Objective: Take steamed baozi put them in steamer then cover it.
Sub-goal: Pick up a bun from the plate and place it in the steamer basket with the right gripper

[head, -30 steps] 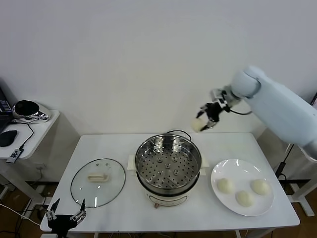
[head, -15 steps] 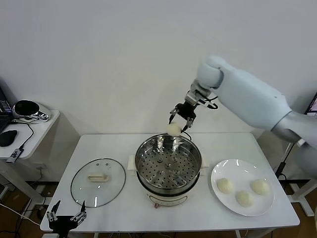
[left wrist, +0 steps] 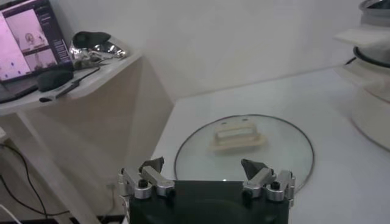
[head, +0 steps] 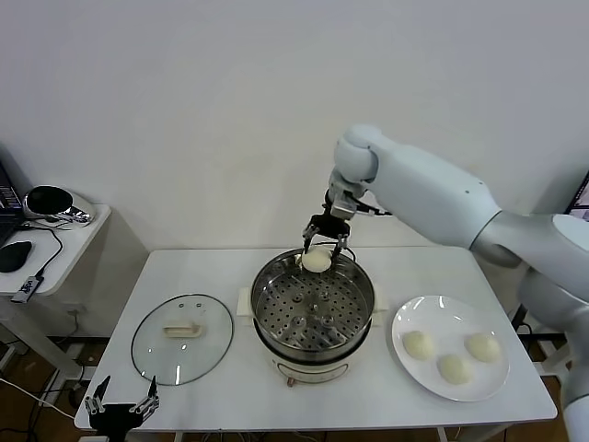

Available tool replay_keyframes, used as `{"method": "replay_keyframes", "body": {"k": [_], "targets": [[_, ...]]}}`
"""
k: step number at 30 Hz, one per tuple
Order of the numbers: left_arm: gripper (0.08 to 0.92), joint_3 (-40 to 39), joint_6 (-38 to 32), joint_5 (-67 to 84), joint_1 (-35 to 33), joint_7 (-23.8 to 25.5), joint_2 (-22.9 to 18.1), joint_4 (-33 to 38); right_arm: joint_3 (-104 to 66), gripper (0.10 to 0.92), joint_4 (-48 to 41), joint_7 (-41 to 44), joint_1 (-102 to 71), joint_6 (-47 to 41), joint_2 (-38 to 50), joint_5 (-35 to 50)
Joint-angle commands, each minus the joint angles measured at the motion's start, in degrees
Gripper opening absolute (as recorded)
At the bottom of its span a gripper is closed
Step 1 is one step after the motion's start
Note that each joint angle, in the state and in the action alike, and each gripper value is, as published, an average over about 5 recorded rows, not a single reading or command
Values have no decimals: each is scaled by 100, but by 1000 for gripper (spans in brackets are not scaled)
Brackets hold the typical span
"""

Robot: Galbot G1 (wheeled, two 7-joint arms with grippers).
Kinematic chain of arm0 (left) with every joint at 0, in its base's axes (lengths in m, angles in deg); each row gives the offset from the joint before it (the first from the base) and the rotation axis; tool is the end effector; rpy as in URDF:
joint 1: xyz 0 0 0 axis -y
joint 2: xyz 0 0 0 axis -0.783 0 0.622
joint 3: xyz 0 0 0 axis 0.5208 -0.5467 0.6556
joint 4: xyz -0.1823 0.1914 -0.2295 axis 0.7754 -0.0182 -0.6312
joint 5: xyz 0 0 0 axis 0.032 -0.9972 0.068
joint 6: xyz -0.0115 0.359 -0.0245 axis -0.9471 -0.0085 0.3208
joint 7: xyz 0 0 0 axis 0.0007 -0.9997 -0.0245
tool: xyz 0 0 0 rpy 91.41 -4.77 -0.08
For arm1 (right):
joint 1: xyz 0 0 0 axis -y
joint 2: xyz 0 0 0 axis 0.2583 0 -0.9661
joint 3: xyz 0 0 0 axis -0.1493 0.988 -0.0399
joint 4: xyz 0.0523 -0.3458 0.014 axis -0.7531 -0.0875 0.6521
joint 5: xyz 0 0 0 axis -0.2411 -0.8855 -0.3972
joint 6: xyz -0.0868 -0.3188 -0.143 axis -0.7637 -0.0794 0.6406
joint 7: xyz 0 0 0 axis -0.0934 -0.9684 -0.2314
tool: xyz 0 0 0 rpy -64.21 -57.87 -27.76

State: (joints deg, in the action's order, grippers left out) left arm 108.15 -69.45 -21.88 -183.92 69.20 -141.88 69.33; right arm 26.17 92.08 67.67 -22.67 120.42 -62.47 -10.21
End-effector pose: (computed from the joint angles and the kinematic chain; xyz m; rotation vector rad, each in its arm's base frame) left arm 0.1140 0.1022 -0.3085 0.2334 -2.6803 -0.3247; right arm 0.6115 0.1109 -0.0385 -2.1484 0.3617 -2.2006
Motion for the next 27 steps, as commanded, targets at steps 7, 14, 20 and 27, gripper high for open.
{"method": "replay_keyframes", "body": {"k": [7, 14, 20, 27], "targets": [[823, -16, -10, -2, 30, -4, 10, -111, -158, 600, -252, -104, -378, 345, -212, -638], [823, -29, -39, -2, 25, -15, 10, -187, -258, 600, -305, -261, -535, 344, -254, -911], [823, -45, -69, -7, -8, -23, -4, -224, -328, 600, -359, -380, -649, 343, -325, -1039], [823, -58, -71, -20, -3, -24, -21, -230, -356, 602, -455, -606, -733, 341, -396, -1128]]}}
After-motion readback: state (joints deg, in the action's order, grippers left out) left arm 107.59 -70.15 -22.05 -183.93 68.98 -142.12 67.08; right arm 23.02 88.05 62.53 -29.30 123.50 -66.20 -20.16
